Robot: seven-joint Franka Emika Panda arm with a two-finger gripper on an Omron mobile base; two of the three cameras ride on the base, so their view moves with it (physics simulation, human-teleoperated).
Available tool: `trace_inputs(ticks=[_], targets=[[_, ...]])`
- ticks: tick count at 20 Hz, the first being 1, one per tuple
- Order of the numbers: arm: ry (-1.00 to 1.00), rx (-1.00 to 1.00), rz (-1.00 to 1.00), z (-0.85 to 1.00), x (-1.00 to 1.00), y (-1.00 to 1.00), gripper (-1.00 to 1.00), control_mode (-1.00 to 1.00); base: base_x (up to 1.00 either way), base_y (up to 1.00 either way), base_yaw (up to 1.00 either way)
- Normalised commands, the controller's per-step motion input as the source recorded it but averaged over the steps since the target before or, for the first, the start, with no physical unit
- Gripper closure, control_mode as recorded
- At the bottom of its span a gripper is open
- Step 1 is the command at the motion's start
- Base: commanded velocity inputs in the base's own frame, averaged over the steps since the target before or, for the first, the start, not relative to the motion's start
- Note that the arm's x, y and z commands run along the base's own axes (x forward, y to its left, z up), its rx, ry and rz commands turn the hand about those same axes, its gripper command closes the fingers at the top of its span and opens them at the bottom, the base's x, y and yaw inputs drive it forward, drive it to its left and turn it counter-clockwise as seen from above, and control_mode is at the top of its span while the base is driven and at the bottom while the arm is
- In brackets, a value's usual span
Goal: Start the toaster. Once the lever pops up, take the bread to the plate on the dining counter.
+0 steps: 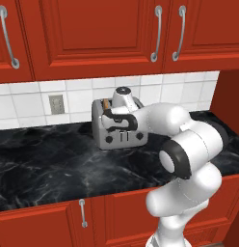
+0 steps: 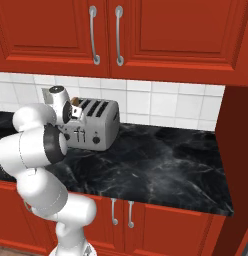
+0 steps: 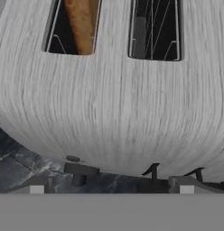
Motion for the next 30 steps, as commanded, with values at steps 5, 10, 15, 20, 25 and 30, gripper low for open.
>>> trace_inputs(ticks=[5, 10, 15, 20, 25, 30], targets=[[0.03, 0.00, 0.00, -0.05, 0.00, 0.00, -1.00, -1.00, 0.00, 0.00, 0.00], [0.02, 0.00, 0.00, -0.11, 0.00, 0.00, -1.00, -1.00, 0.00, 0.00, 0.00], [0.04, 0.00, 0.00, -0.17, 0.00, 0.01, -1.00, -1.00, 0.00, 0.00, 0.00], [0.01, 0.00, 0.00, -0.17, 0.00, 0.02, -1.00, -1.00, 0.00, 0.00, 0.00], [0.00, 0.00, 0.00, -0.06, 0.00, 0.00, -1.00, -1.00, 0.00, 0.00, 0.00], [0.00, 0.00, 0.00, -0.17, 0.00, 0.00, -1.00, -1.00, 0.00, 0.00, 0.00]])
